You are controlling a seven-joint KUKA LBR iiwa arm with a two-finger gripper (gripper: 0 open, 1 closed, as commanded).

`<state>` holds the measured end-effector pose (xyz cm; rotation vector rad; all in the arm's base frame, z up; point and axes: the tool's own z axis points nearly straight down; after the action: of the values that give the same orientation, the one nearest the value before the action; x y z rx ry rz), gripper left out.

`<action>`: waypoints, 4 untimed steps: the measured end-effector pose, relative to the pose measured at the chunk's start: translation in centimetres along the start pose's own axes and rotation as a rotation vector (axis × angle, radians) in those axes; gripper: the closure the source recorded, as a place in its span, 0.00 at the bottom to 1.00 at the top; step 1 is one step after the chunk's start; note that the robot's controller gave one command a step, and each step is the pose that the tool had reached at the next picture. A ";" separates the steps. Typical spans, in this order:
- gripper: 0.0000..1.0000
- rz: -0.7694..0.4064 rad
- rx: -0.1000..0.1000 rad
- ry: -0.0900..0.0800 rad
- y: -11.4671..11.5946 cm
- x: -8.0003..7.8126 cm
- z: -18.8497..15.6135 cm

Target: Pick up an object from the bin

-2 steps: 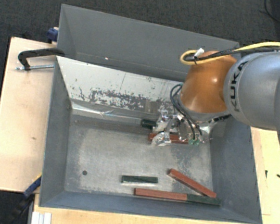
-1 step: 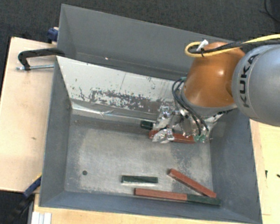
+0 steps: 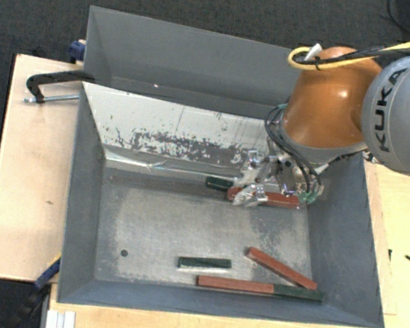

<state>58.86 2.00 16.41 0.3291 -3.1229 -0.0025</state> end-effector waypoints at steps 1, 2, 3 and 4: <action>1.00 0.001 0.001 -0.003 0.0 0.1 -1.6; 1.00 0.005 0.004 -0.018 0.4 -0.2 -2.1; 1.00 -0.243 0.000 0.000 0.4 -0.3 1.3; 1.00 -0.122 0.001 -0.006 0.4 -0.9 -0.1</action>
Offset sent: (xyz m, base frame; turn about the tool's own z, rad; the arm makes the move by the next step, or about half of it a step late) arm -0.0051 0.0094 -0.0527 -0.2476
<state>59.68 2.59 16.51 0.5197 -3.1028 -0.0023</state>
